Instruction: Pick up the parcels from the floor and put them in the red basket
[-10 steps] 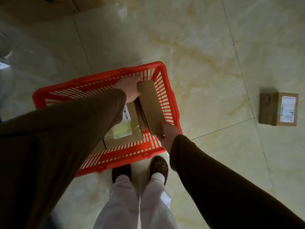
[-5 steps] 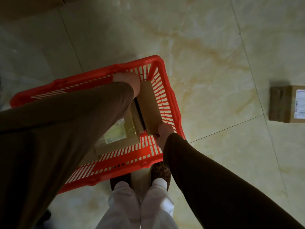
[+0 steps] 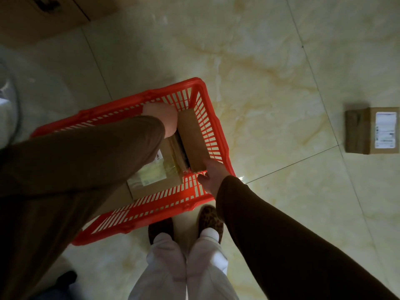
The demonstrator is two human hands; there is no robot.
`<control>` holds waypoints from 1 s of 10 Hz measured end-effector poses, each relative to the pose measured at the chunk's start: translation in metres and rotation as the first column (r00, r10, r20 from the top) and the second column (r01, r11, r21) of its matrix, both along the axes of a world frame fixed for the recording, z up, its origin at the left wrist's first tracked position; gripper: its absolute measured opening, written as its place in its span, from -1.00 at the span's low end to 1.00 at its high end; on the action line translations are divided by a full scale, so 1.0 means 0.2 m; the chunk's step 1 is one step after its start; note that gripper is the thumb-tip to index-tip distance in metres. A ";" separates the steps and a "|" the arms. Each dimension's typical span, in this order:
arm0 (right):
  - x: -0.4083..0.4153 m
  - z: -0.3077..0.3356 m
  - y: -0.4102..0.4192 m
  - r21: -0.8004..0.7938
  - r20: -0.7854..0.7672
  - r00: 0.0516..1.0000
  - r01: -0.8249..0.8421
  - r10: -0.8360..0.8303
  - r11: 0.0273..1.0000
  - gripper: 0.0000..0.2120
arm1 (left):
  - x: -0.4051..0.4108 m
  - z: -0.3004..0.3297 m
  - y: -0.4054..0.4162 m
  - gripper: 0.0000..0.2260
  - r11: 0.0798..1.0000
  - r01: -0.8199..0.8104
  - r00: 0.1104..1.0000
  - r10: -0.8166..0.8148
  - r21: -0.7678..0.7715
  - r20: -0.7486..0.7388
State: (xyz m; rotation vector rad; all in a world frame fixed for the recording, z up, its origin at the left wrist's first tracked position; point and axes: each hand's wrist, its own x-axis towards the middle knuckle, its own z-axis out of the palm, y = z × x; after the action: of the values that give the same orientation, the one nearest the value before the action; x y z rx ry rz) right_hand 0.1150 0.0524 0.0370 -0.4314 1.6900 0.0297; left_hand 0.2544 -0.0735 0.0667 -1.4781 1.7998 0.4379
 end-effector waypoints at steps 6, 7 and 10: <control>-0.54 0.89 0.14 -0.272 -0.058 0.968 0.220 -0.244 0.937 -0.50 | -0.15 0.86 0.55 -0.45 0.708 -0.701 0.534 0.600 0.085 -0.596; -0.78 0.93 0.21 -0.305 -0.073 0.970 0.201 -0.233 0.931 -0.50 | -0.34 0.89 0.62 -0.42 0.737 -0.674 0.563 0.555 0.050 -0.613; -1.68 1.05 0.33 -0.361 -0.150 0.980 0.069 -0.131 0.930 -0.53 | -1.18 0.77 0.80 -0.33 0.789 -0.602 0.640 0.568 0.122 -0.517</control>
State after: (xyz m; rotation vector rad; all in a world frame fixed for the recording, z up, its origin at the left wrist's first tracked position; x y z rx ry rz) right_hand -0.2216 0.1194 0.2469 -0.6246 1.8921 -0.3274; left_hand 0.0177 0.0856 0.2201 -2.1459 1.6770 1.2416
